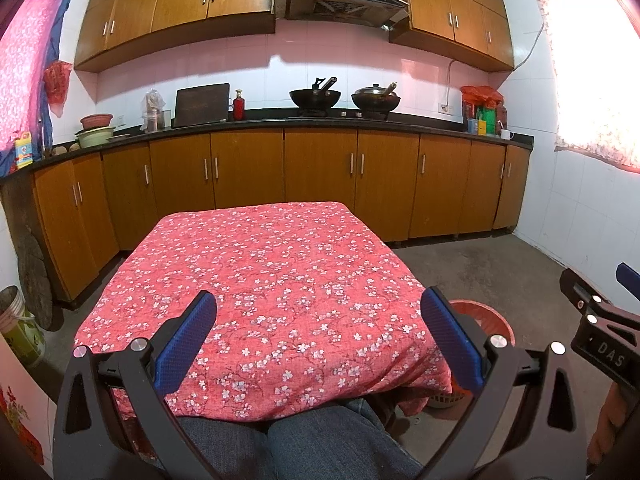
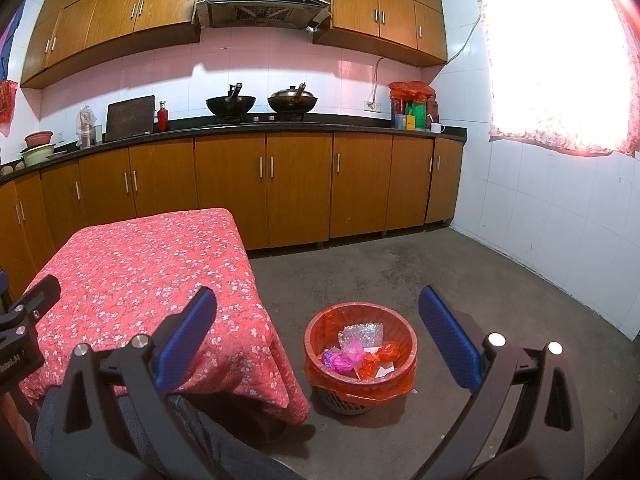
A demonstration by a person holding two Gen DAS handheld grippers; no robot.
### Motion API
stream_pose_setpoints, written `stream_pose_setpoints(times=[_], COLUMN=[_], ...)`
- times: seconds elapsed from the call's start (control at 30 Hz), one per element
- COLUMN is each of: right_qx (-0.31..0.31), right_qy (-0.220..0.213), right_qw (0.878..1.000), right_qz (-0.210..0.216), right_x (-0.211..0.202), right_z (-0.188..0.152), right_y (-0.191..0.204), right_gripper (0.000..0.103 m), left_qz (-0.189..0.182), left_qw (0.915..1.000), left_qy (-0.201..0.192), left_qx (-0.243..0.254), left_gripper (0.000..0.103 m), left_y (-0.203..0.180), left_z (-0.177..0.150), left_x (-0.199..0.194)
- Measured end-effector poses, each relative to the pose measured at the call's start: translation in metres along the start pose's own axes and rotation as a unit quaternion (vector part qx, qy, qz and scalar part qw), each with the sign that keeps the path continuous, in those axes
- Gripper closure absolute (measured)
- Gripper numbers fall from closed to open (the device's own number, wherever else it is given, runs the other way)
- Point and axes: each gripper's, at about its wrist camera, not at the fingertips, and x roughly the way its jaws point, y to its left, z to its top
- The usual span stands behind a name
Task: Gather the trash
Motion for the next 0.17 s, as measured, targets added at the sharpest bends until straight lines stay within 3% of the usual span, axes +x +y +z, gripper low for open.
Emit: stream_pose_setpoints(times=[0.17], right_qx=[0.0], right_qy=[0.0], right_qw=[1.0], right_qz=[0.0], right_x=[-0.0001], right_z=[0.0003], right_y=[-0.0002], right_gripper=[0.004], left_qz=[-0.004], left_qw=[1.0], left_qy=[0.003], left_qx=[-0.001], left_gripper=[0.002], left_y=[0.0011], left_z=[-0.0036], left_x=[-0.0038])
